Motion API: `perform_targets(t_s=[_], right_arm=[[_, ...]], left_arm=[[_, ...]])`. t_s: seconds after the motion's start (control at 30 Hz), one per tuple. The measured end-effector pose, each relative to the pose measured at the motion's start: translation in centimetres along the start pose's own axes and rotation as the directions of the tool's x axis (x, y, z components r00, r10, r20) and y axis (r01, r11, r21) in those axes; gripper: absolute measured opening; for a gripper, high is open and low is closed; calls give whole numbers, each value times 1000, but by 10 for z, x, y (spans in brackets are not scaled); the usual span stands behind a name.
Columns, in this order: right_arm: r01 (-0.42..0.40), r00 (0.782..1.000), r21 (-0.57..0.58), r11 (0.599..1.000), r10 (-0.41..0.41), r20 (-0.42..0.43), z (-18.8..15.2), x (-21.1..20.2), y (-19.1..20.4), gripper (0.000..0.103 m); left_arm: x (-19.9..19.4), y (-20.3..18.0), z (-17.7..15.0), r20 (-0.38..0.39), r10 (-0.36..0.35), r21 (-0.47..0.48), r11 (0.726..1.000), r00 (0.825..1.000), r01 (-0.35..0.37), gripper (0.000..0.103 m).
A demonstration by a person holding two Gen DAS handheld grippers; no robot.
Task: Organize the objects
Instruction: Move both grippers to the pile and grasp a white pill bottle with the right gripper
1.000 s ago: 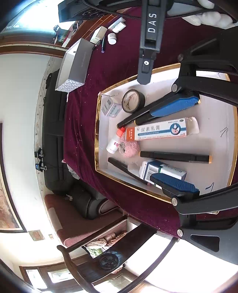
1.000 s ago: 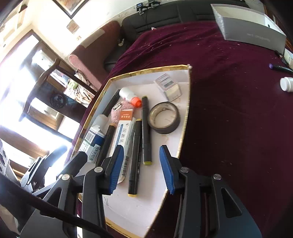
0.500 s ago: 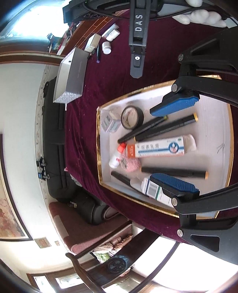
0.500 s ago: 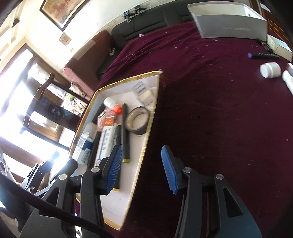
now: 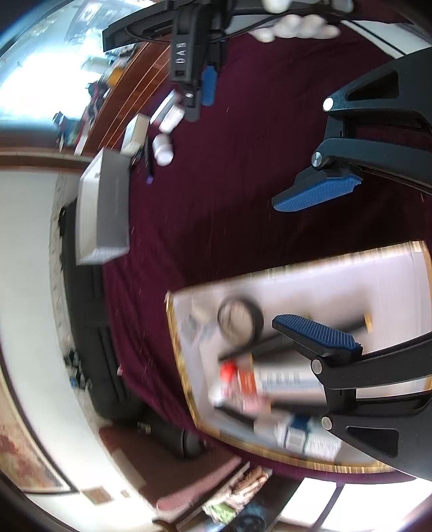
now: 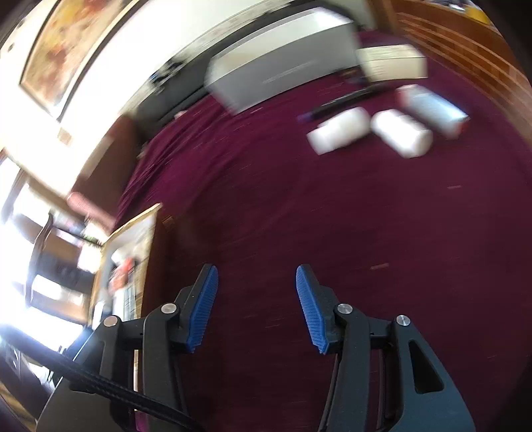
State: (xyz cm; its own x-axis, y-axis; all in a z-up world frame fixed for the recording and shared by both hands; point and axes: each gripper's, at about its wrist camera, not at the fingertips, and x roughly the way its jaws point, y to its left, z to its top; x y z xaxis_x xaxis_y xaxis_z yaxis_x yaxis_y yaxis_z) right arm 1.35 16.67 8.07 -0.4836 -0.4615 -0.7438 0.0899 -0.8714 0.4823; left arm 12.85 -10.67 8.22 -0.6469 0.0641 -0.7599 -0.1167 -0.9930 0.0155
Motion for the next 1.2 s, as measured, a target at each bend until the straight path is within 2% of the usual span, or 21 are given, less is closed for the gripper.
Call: perform_targets(t_s=[0.13,0.27,0.4,0.57,0.67,0.83,0.9,1.03,1.2], right_arm=[[61,996,82,995,-66,58,19,-18,-45,50],[68,992,138,988,-82,100,38,-24,-72,50],[109,985,136,985,-126,119,58,-18,-84,51],[167,980,87,982,-175,98,79,1,-87,51],[205,975,49,977,-209,73,90,17,-86,51],[273,961,-17,962,-272,46,100,43,-79,51],[306,952,-45,951,-304,39,102,52,-77,51],[351,936,-78,933,-351,17,104,70,-74,51],[416,909,-129,900,-416,31,106,77,-68,48]], left_arm=[[18,-28,0,-39,-66,27,997,997,67,59],[34,-45,-3,-76,-115,22,993,990,117,59],[50,-54,-7,-120,-138,13,990,983,141,58],[72,-57,-13,-187,-152,-7,988,970,154,58],[74,-62,-14,-179,-140,15,989,974,145,68],[75,-80,-20,-166,-116,82,988,979,131,91],[76,-88,-20,-179,-86,123,986,980,109,94],[78,-93,-20,-191,-88,134,984,978,115,101],[80,-95,-18,-190,-86,131,985,978,112,101]])
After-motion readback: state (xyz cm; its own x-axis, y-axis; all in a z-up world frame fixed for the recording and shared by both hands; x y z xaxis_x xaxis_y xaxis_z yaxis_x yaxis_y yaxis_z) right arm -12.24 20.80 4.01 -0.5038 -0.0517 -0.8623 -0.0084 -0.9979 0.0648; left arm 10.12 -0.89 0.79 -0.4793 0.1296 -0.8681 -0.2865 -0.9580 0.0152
